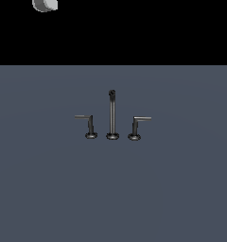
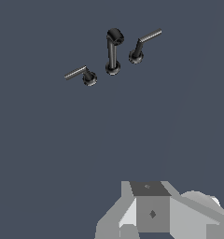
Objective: Turn on the faucet by rotating a designated handle.
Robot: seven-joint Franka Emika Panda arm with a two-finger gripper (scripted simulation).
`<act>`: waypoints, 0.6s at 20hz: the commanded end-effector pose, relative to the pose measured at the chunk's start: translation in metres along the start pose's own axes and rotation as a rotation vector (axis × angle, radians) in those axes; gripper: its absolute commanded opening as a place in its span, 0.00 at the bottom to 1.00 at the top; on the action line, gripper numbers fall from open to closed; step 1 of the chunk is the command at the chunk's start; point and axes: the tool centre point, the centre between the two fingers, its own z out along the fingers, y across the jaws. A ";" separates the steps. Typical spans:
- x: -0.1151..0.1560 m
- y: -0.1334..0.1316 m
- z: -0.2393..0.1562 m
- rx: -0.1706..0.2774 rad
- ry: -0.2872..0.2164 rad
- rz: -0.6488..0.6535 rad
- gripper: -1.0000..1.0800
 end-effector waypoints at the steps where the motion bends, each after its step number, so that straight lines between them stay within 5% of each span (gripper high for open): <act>1: 0.004 -0.012 0.013 0.001 0.000 0.053 0.00; 12: 0.029 -0.059 0.066 0.002 0.001 0.269 0.00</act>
